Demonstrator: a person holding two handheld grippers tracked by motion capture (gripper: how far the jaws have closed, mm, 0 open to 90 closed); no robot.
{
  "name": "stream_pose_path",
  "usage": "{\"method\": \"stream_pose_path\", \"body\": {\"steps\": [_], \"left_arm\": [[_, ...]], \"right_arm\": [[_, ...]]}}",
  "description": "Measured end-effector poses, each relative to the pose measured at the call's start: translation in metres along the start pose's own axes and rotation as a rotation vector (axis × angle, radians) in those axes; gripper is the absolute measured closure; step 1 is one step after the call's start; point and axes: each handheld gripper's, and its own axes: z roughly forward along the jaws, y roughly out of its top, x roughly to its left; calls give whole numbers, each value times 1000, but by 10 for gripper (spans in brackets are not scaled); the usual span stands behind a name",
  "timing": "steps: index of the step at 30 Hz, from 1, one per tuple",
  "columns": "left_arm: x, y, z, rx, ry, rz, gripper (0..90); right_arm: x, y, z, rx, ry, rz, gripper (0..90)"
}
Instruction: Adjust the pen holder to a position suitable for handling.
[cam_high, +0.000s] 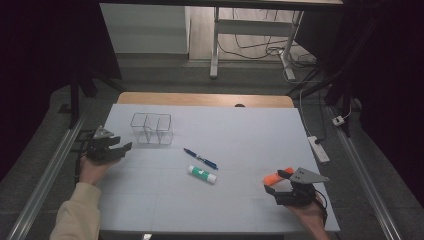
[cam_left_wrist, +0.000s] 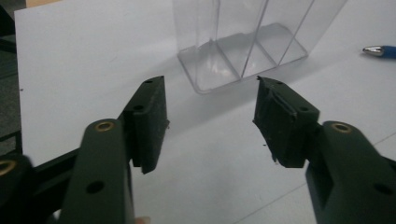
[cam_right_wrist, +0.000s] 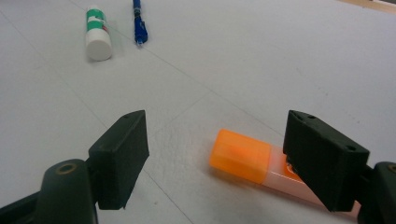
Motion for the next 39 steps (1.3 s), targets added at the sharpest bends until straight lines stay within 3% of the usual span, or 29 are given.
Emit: {"method": "stream_pose_path", "body": {"steps": [5, 18, 21, 32, 39], "left_arm": [[6, 6, 2, 15, 7, -16, 505], [16, 19, 13, 7, 55, -24, 814], [19, 21, 16, 8, 49, -27, 890], [20, 30, 31, 23, 41, -11, 892], [14, 36, 41, 41, 44, 18, 892]], "right_arm": [[-2, -1, -2, -9, 1, 11, 221], [-2, 0, -4, -19, -9, 11, 223], [-2, -1, -3, -21, -9, 11, 223], [-2, -2, -3, -14, -4, 16, 225], [0, -2, -3, -19, 5, 11, 225]]}}
